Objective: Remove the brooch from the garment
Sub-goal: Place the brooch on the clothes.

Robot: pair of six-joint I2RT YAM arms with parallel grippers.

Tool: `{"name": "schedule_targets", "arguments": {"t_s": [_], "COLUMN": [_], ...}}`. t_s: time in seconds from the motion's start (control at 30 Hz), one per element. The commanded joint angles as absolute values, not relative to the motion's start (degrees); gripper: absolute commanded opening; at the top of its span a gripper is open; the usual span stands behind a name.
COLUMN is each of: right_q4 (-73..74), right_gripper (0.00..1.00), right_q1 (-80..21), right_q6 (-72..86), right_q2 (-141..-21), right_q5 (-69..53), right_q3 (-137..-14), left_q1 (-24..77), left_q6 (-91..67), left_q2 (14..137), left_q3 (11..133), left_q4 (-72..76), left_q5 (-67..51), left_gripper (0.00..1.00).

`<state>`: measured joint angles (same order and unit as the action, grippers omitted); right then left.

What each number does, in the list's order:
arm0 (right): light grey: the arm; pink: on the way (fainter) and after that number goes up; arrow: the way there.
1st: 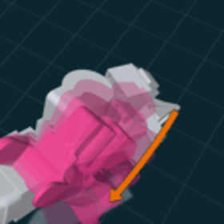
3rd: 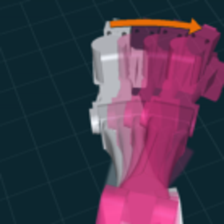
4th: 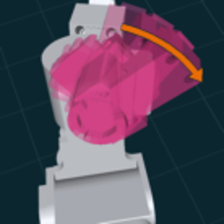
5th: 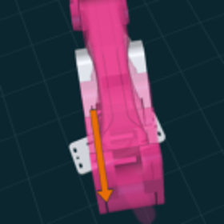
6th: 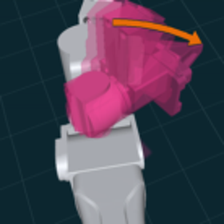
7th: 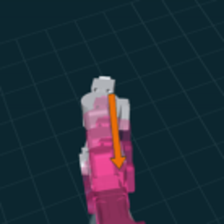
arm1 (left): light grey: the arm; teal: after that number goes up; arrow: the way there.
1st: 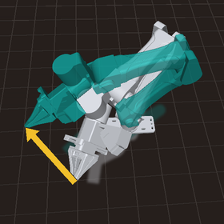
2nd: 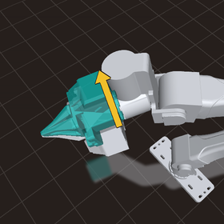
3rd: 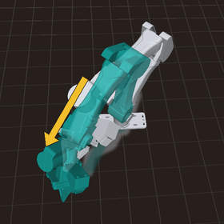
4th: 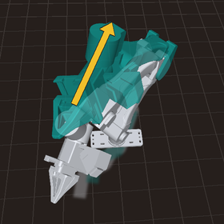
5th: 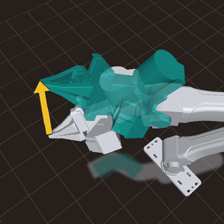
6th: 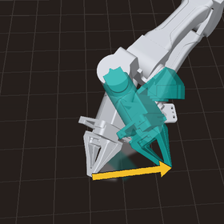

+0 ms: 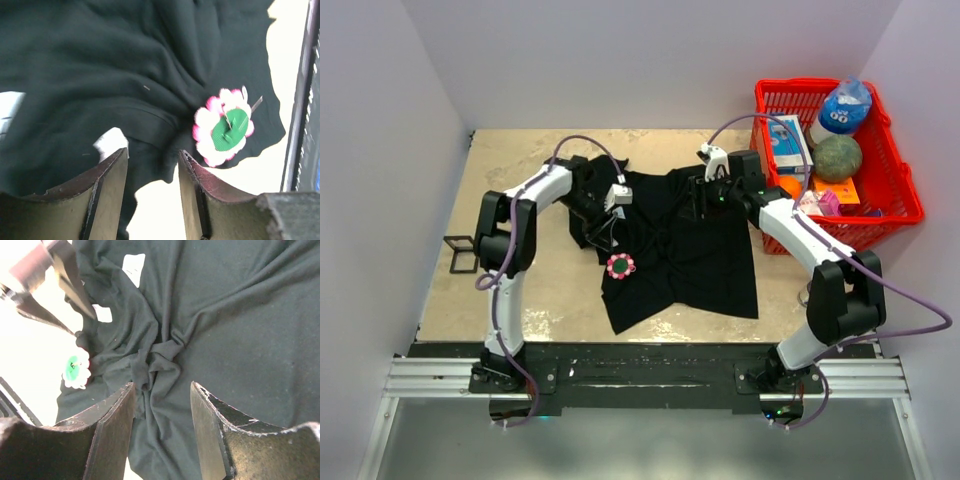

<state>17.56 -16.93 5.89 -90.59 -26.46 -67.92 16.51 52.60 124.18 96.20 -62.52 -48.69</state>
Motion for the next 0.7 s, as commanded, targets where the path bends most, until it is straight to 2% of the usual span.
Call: {"name": "schedule_targets", "arguments": {"t_s": [0.0,0.37,0.53,0.67], "right_q4": [16.79,17.14,17.31,17.23], "right_gripper": [0.53,0.54,0.55,0.55], "right_q1": [-17.05,-17.05,-17.05,-17.92], "right_q6": [4.48,3.61,3.34,3.69], "right_q2": [-88.42,-88.77,-90.00,-90.70], "right_q5": [-25.14,-23.65,-23.64,-26.53], "right_q3": [-67.85,-67.59,-69.34,-69.87], "left_q1": [18.37,19.34,18.55,18.19], "left_q6": [63.10,61.35,59.59,59.68], "left_q2": [125.06,130.43,128.94,124.81], "left_q3": [98.87,99.58,99.14,93.89], "left_q4": [-71.45,-75.41,-75.41,-75.32], "left_q5": [-51.76,-57.21,-56.95,-58.26], "left_gripper": [0.50,0.44,0.44,0.45]}}
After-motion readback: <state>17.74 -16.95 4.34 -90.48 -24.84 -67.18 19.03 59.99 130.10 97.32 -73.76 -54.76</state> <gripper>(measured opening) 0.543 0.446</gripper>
